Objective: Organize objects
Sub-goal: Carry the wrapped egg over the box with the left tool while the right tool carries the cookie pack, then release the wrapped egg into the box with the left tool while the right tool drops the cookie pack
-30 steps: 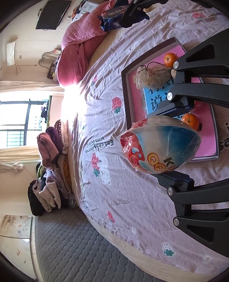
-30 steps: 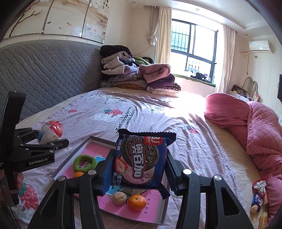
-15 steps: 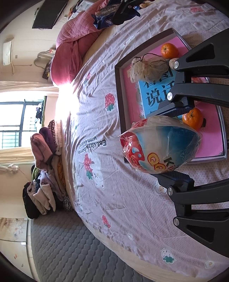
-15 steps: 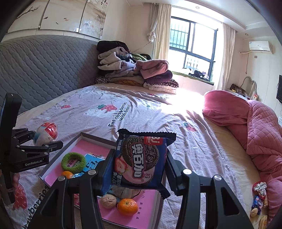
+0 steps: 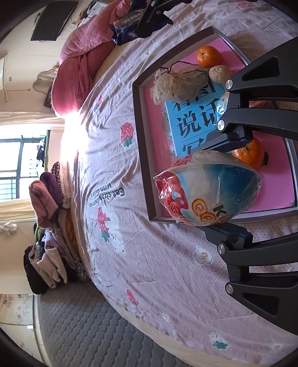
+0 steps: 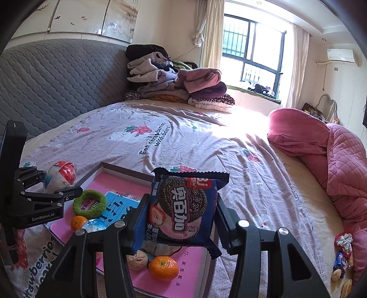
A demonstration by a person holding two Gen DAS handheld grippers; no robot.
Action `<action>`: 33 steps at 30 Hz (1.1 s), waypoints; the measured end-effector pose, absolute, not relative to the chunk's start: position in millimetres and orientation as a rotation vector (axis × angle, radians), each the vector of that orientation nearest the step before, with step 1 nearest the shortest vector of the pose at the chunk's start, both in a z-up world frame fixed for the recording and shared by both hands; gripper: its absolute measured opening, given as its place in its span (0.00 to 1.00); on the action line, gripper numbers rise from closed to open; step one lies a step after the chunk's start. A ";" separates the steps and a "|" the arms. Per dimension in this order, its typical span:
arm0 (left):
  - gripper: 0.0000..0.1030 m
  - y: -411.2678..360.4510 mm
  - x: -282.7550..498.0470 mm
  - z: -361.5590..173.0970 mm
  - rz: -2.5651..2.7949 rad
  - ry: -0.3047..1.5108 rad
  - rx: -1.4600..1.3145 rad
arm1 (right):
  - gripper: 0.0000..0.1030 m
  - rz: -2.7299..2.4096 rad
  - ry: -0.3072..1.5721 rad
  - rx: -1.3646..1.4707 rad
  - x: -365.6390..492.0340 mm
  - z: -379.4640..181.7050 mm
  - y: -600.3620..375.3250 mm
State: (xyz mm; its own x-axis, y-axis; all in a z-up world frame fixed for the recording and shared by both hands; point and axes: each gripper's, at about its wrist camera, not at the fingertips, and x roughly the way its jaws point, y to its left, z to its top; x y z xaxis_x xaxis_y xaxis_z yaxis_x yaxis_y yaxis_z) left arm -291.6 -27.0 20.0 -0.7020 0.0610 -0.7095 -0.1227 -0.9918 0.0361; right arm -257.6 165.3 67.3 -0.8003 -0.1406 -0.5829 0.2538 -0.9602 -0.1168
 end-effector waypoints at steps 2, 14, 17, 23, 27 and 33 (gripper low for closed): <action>0.51 -26.9 -295.3 14.5 2.784 0.116 -1.191 | 0.50 -2.772 0.281 0.914 -263.3 57.9 165.9; 0.52 -29.7 -304.8 -5.6 2.757 0.115 -1.254 | 0.50 -2.706 0.272 1.030 -277.7 15.6 160.9; 0.52 -28.0 -305.8 -9.0 2.749 0.117 -1.264 | 0.50 -2.688 0.287 1.043 -277.9 10.4 157.0; 0.52 -25.7 -307.9 -15.9 2.721 0.118 -1.296 | 0.50 -2.657 0.301 1.097 -281.1 -1.2 152.5; 0.52 -24.5 -308.5 -18.7 2.709 0.117 -1.307 | 0.50 -2.650 0.307 1.114 -281.6 -7.5 151.3; 0.52 -23.5 -308.8 -20.5 2.695 0.110 -1.311 | 0.51 -2.645 0.310 1.124 -282.2 -11.1 150.6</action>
State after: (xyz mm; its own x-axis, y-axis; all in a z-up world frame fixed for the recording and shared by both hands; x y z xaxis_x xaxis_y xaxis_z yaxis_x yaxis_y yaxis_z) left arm -308.8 -23.5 -20.5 -0.6095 0.0953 -0.7870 -0.1591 -0.9873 0.0036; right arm -282.2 150.6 -11.1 -0.6708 -0.1449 -0.7273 0.3092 -0.9460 -0.0968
